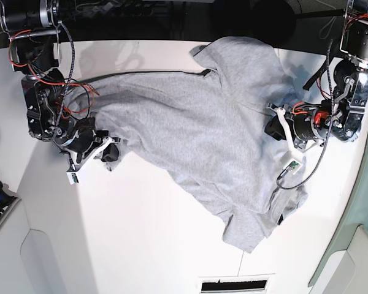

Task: Layout the t-shirt on the table in an organized manner, then fold the t-shirt properly
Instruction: 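Drag the shirt body with both grippers to flatten it on the table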

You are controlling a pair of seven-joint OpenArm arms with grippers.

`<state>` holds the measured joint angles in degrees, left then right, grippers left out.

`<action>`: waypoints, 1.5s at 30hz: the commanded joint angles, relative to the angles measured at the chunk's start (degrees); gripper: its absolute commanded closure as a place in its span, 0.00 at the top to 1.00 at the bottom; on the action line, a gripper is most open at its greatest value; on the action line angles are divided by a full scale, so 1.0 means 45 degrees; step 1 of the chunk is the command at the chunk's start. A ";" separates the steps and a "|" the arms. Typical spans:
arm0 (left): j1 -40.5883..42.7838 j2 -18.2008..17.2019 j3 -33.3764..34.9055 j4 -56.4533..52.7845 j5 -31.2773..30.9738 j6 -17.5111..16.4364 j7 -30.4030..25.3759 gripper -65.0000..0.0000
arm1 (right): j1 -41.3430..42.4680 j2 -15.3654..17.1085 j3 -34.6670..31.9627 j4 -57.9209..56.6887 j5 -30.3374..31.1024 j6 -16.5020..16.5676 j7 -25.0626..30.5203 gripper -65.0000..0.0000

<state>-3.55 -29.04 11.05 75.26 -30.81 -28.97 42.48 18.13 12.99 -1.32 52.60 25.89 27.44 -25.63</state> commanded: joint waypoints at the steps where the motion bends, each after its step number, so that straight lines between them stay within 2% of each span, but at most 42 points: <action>1: -0.0005 -0.0058 -0.0102 0.0165 -0.0131 -0.0063 -0.0097 0.16 | 0.0306 0.0136 0.0053 0.0151 -0.0044 0.0000 0.0350 0.00; 3: 0.0330 0.0058 -0.0102 0.0165 -0.0010 -0.0107 -0.0170 0.00 | 0.0364 0.0151 0.0083 0.0257 -0.0053 0.0019 0.0777 0.00; 8: 0.1093 0.0384 -0.0102 0.0165 0.0996 -0.0097 -0.0534 0.00 | 0.0583 0.0146 0.0971 0.1326 -0.0670 0.0340 0.0831 0.00; 12: 0.1404 0.0340 -0.0102 0.0155 0.1783 -0.0087 -0.0520 0.00 | 0.1030 0.0350 0.1987 0.2409 -0.0699 0.0335 0.0291 0.00; 22: 0.1496 0.0165 -0.0102 0.0155 0.1763 -0.0223 -0.0049 0.00 | 0.1365 0.2448 0.3133 0.3813 -0.0656 0.0287 0.0219 0.00; 27: 0.1486 0.0165 -0.0102 0.0155 0.1763 -0.0481 -0.0049 0.00 | 0.1292 0.2934 0.3813 0.3682 -0.0850 0.0189 0.0155 0.00; 28: 0.1472 0.0165 -0.0102 0.0155 0.1763 -0.0486 -0.0049 0.00 | 0.1292 0.2934 0.3920 0.3643 -0.0845 0.0185 -0.0019 0.03; 31: 0.1462 0.0151 -0.0102 0.0155 0.1768 -0.0491 -0.0044 0.00 | 0.1156 0.2929 0.3973 0.3575 -0.0845 0.0180 -0.0340 0.51; 32: 0.1462 0.0107 -0.0102 0.0155 0.1768 -0.0539 -0.0049 0.00 | 0.1083 0.2924 0.3973 0.3575 -0.0797 0.0180 -0.0350 0.62; 33: 0.1452 0.0058 -0.0102 0.0155 0.1768 -0.0646 -0.0049 0.00 | 0.0996 0.2924 0.3973 0.3565 -0.0743 0.0155 -0.0461 0.67; 36: 0.1384 -0.0223 -0.0107 0.0155 0.1739 -0.0855 -0.0049 0.00 | 0.0675 0.2924 0.3973 0.3575 -0.0194 -0.0141 -0.0933 0.68; 37: 0.1350 -0.0374 -0.0107 0.0194 0.1656 -0.0855 -0.0029 0.03 | 0.0520 0.2909 0.3973 0.3575 -0.0024 -0.0151 -0.1015 0.68; 39: 0.1360 -0.0763 -0.0107 0.0398 0.1263 -0.0860 0.0102 0.18 | 0.0102 0.2841 0.3973 0.3575 0.0087 -0.0151 -0.1035 0.68; 41: 0.1457 -0.1180 -0.0107 0.0923 0.0593 -0.0865 0.0175 0.28 | -0.0437 0.2773 0.3968 0.3570 0.0112 -0.0209 -0.1025 0.68; 45: 0.1647 -0.1739 -0.0107 0.2963 -0.0233 -0.0855 0.0296 0.30 | -0.1690 0.2749 0.3973 0.3570 0.0151 -0.0529 -0.1025 0.68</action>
<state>5.17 -36.18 10.92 87.48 -30.63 -32.36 45.28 9.32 24.12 16.19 67.81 25.78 24.75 -31.40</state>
